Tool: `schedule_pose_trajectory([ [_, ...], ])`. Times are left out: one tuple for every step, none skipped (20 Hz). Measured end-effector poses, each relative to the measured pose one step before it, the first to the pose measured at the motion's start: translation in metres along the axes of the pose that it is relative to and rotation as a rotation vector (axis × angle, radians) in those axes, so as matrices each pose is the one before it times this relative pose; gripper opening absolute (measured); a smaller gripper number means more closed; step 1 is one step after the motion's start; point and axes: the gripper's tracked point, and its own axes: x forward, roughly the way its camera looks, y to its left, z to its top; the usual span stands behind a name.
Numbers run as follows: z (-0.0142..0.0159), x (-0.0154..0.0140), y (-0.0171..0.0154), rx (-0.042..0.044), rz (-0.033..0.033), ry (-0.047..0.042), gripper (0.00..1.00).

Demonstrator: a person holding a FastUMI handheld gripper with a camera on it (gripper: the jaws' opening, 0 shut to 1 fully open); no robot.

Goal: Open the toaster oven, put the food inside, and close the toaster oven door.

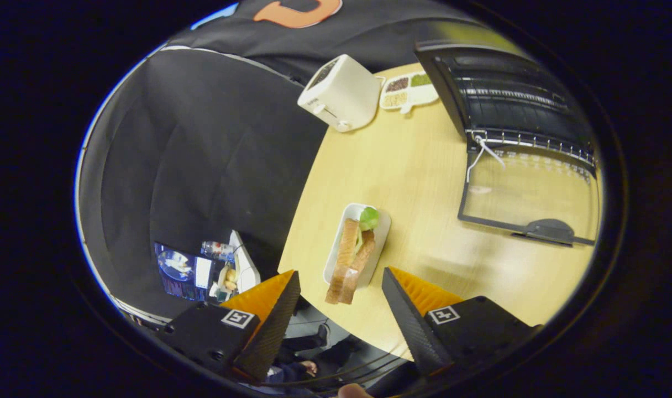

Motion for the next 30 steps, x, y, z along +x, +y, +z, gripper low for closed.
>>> schedule_pose_trajectory([
  [0.00105, 0.00809, -0.00126, 0.02737, 0.00406, 0.00731, 0.96],
  [0.00184, 0.00826, -0.00028, 0.02694, 0.00764, 0.00857, 0.94],
  [-0.00015, 0.00662, -0.00077, 0.02650, 0.00803, 0.01041, 0.90],
  [0.00004, 0.00641, -0.00031, 0.02586, 0.00755, 0.01203, 0.86],
  [0.00029, 0.00317, 0.00260, 0.02790, 0.01277, 0.00652, 0.77],
  [0.00162, 0.00186, 0.00014, 0.01932, 0.00346, -0.00250, 0.69],
  [0.00064, 0.00273, -0.00028, 0.00777, 0.00205, 0.00446, 0.60],
  [-0.00121, 0.00027, -0.00089, 0.00147, -0.00293, 0.00672, 0.51],
  [-0.00223, -0.00099, 0.00097, 0.00440, -0.00385, 0.00981, 0.48],
  [0.00094, -0.00432, 0.00040, 0.01065, -0.00067, 0.00361, 0.44],
  [-0.00118, -0.00208, 0.00111, 0.00838, 0.00420, 0.00496, 0.39],
  [0.00133, -0.00609, 0.00329, 0.00503, 0.01004, -0.00804, 0.36],
  [0.00016, -0.00428, 0.00376, 0.00001, 0.01072, -0.01195, 0.33],
  [0.00107, -0.00764, 0.00372, -0.00423, 0.01233, -0.01011, 0.32],
  [-0.00095, -0.00794, 0.00463, -0.00074, 0.01432, -0.00754, 0.31],
  [0.00038, -0.00892, 0.00566, 0.00408, 0.01618, -0.00518, 0.31],
  [-0.00041, -0.01024, 0.00692, 0.00886, 0.02315, -0.01129, 0.30],
  [0.00171, -0.01205, 0.00592, 0.01154, 0.02611, -0.01503, 0.30],
  [0.00132, -0.01206, 0.00418, 0.01239, 0.02538, -0.01968, 0.30],
  [0.00426, -0.01226, 0.00215, 0.01080, 0.02112, -0.02643, 0.30],
  [0.00397, -0.01190, -0.00016, 0.00965, 0.01811, -0.03039, 0.30],
  [0.00762, -0.01261, -0.00195, 0.01295, 0.01751, -0.03489, 0.29],
  [0.00742, -0.01382, -0.00151, 0.01819, 0.02188, -0.04086, 0.29],
  [0.01012, -0.01263, -0.00410, 0.02192, 0.02116, -0.04474, 0.29],
  [0.00887, -0.01234, -0.00278, 0.02271, 0.01553, -0.04480, 0.29],
  [0.01125, -0.01042, -0.00607, 0.02082, 0.01627, -0.04720, 0.29],
  [0.01354, -0.01198, -0.00560, 0.02287, 0.02099, -0.05393, 0.29],
  [0.01634, -0.00929, -0.00579, 0.02151, 0.01454, -0.04959, 0.29],
  [0.01311, -0.00990, -0.00887, 0.02359, 0.00365, -0.05328, 0.29],
  [0.01228, -0.00496, -0.00759, 0.02136, 0.00013, -0.04480, 0.29],
])
